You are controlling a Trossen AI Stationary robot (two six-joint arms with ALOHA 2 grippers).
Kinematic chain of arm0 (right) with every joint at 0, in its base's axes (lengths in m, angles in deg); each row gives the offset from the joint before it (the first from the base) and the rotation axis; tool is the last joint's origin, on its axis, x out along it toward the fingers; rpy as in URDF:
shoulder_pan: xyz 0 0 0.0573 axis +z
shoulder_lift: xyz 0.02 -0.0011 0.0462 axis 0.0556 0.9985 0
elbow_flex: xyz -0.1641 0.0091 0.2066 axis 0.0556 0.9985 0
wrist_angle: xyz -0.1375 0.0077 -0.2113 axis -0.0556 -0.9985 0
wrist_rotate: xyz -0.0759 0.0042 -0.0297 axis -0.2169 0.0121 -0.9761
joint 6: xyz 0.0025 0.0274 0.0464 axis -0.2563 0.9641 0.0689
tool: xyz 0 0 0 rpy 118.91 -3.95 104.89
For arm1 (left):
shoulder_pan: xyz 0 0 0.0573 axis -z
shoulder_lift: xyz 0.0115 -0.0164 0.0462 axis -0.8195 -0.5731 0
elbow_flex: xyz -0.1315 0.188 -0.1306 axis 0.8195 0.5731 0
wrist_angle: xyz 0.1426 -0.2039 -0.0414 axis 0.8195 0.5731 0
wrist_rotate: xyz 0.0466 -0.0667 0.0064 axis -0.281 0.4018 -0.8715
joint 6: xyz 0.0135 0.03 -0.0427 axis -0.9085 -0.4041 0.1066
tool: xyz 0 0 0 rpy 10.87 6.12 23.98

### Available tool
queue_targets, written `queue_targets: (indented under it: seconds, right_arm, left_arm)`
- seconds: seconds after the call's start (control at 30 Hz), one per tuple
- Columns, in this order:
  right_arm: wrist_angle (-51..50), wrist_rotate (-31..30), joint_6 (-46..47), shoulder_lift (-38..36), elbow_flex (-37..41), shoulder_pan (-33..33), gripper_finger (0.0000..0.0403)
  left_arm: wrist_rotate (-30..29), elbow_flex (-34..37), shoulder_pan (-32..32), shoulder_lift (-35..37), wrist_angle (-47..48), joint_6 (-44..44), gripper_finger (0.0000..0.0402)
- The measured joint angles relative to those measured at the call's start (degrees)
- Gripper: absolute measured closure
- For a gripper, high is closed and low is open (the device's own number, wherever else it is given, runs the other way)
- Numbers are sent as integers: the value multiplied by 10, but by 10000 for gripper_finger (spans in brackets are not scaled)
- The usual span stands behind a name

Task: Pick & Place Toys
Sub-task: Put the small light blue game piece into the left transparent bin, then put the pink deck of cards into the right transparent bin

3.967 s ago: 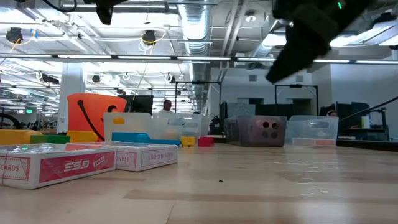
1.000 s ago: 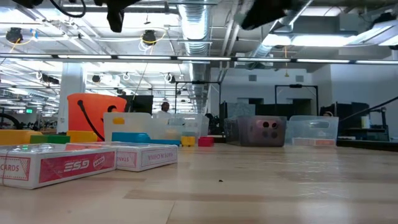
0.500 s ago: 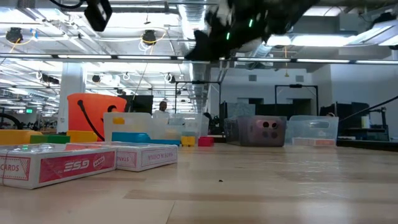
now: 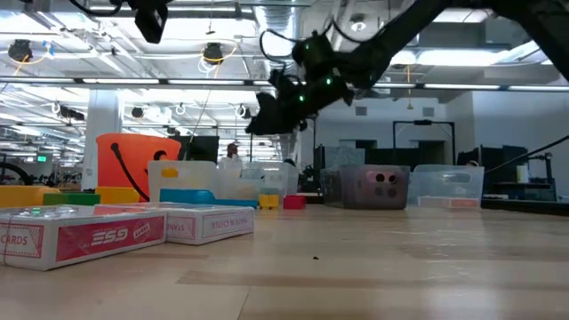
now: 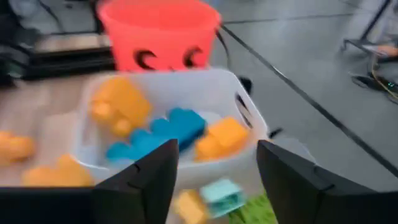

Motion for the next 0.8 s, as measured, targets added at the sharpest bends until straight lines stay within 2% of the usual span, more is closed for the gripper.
queue_targets:
  seconds: [0.17,0.4,0.6,0.7,0.8]
  right_arm:
    - [-46,53,6,-48,-5,5,148]
    - [-181,51,18,-173,-3,50,144]
    - [-293,-49,15,-281,-3,146,143]
    - [-280,-85,12,-330,-3,198,143]
    - [-230,-89,14,-375,-3,242,143]
  left_arm:
    - [0,0,-21,2,-2,-15,402]
    - [0,0,-27,2,-6,-16,402]
    - [0,0,-27,2,-5,-16,402]
    - [0,0,-27,2,-6,-16,402]
    - [0,0,-27,2,-6,-16,402]
